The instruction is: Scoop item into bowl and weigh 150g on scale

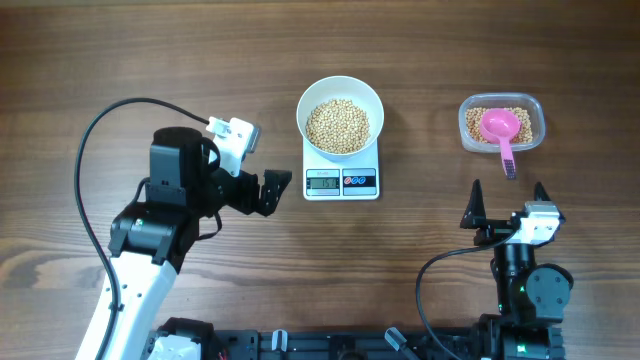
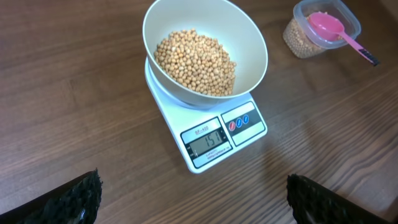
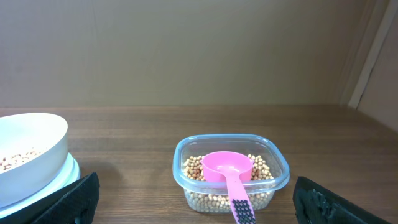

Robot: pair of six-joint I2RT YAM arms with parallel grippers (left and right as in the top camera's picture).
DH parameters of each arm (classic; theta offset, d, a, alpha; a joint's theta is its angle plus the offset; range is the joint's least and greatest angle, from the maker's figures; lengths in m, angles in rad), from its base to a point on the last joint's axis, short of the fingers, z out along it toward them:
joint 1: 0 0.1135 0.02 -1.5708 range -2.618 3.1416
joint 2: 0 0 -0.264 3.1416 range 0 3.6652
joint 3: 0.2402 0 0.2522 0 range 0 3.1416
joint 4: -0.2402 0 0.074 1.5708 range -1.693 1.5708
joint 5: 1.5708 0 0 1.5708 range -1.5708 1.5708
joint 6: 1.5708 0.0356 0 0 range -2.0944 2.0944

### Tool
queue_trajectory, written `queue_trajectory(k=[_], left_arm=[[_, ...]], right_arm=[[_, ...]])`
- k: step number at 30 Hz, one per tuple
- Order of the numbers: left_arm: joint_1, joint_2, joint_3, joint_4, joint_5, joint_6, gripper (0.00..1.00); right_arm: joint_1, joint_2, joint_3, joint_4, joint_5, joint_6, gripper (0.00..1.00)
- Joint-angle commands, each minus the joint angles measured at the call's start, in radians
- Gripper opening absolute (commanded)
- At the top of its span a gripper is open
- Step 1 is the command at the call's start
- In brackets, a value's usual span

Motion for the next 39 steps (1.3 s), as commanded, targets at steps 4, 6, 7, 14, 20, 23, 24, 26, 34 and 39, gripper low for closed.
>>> queue_trajectory(k=[4,6,7,14,20,23,24,26,34,39], left_arm=[[-0.003,-0.002,-0.012,0.049,0.006,0.014,1.0],[-0.003,-0.002,-0.012,0.064,0.026,0.014,1.0],[-0.003,-0.002,-0.012,0.067,0.029,0.014,1.0],[-0.003,-0.002,-0.012,0.075,0.029,0.014,1.0],[-0.003,-0.002,-0.012,0.075,0.029,0.014,1.0],[-0.003,-0.002,-0.012,0.073,0.029,0.014,1.0],[-0.003,-0.002,-0.012,0.073,0.029,0.014,1.0],[-0.003,-0.002,-0.012,0.074,0.029,0.014,1.0],[-0.003,-0.002,-0.012,0.073,0.029,0.014,1.0],[-0.003,-0.002,-0.012,0.074,0.029,0.015,1.0]], right_arm=[[0.006,-0.014,-0.003,0.003,0.018,-0.012,1.0],[0.006,-0.014,-0.003,0.003,0.018,-0.012,1.0],[0.006,-0.014,-0.003,0.003,0.018,-0.011,1.0],[0.006,-0.014,-0.003,0.003,0.018,-0.012,1.0],[0.006,-0.014,-0.003,0.003,0.018,-0.011,1.0],[0.006,-0.014,-0.003,0.003,0.018,-0.011,1.0],[0.006,-0.014,-0.003,0.003,0.018,-0.011,1.0],[0.006,-0.014,-0.003,0.003,0.018,-0.012,1.0],[0.006,-0.014,-0.003,0.003,0.018,-0.011,1.0],[0.006,-0.014,-0.003,0.003,0.018,-0.012,1.0]])
